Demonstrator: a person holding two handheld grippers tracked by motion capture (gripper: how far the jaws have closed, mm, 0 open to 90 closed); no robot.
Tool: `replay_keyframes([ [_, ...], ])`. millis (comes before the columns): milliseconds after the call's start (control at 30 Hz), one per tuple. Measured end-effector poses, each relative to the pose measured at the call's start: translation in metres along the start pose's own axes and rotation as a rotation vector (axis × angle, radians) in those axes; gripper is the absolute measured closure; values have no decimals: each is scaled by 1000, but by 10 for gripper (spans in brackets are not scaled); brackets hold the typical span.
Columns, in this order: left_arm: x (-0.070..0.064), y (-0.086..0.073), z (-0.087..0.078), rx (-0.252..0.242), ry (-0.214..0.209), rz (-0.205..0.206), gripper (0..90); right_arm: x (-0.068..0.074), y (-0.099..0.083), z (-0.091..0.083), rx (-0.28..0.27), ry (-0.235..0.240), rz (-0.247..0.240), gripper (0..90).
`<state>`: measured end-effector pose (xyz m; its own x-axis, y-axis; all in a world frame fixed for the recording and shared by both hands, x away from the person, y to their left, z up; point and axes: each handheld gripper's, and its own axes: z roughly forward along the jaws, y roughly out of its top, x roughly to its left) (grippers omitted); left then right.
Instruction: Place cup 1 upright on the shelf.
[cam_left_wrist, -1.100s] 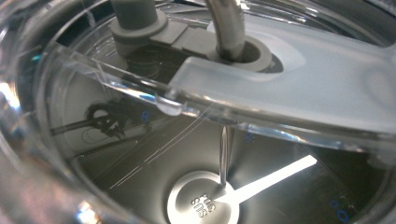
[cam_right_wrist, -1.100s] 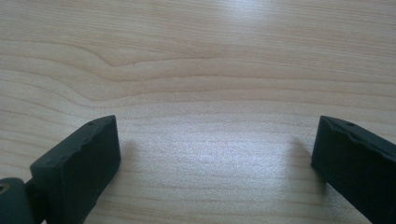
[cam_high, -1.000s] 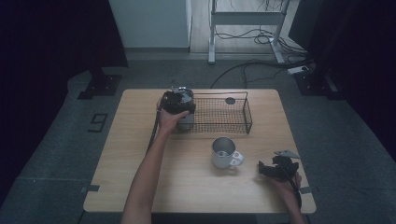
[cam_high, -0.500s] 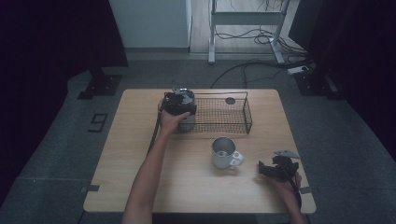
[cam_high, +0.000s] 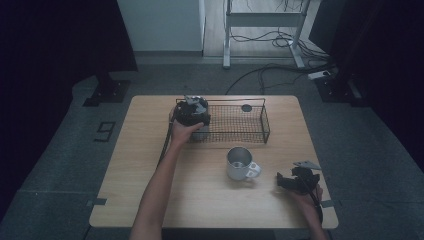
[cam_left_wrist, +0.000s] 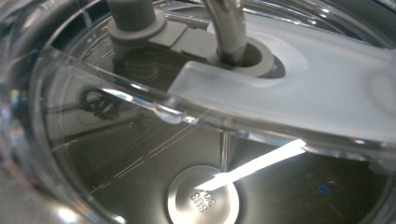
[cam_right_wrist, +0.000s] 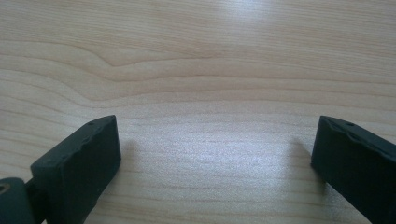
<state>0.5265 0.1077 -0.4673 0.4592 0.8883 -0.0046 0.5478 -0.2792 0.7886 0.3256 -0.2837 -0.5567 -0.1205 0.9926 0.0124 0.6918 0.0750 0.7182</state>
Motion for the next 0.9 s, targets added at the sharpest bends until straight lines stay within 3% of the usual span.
replay_keyframes([
  [467, -1, -1, -1, -13, 1, -19, 28, -1, 0, 0, -1, 4, -6, 15],
  [900, -1, 5, -19, -40, 4, -12, 11, -1, 0, 0, -1, 4, -5, 15],
])
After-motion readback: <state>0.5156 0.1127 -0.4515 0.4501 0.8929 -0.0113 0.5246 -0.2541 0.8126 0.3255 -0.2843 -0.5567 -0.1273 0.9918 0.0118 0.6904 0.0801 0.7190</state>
